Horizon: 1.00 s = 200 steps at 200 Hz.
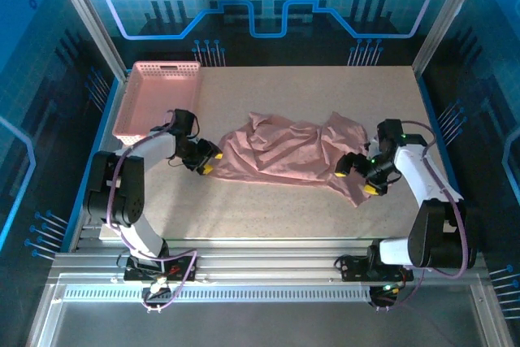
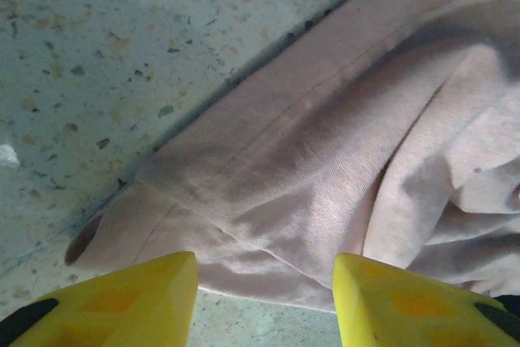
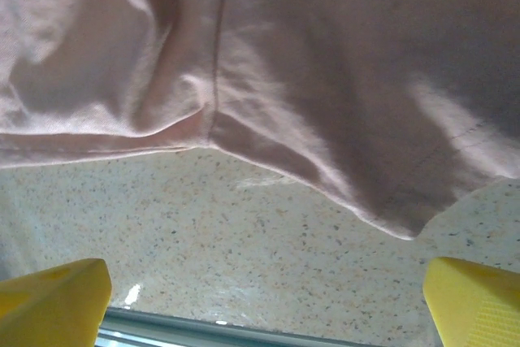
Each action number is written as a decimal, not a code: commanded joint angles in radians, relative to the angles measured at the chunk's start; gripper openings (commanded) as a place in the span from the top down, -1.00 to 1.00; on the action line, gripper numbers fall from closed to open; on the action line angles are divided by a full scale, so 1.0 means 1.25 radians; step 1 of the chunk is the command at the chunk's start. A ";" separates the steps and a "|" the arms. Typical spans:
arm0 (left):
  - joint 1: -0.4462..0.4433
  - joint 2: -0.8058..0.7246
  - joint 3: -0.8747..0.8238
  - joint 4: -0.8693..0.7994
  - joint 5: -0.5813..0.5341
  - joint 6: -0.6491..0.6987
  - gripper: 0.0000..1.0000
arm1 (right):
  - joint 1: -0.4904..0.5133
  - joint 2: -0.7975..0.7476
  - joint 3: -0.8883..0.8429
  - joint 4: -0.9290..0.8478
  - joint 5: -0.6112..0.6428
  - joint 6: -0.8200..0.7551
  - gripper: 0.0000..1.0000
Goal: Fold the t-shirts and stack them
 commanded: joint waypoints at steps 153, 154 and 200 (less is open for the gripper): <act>0.000 -0.044 0.016 -0.010 -0.008 0.042 0.96 | -0.283 -0.054 -0.088 0.043 -0.018 0.028 -0.92; 0.000 -0.046 0.017 -0.011 -0.008 0.043 0.96 | -0.283 -0.054 -0.089 0.044 -0.019 0.029 -0.91; -0.012 -0.106 0.062 -0.022 0.021 0.052 1.00 | -0.317 0.024 -0.095 0.118 -0.018 0.047 -0.68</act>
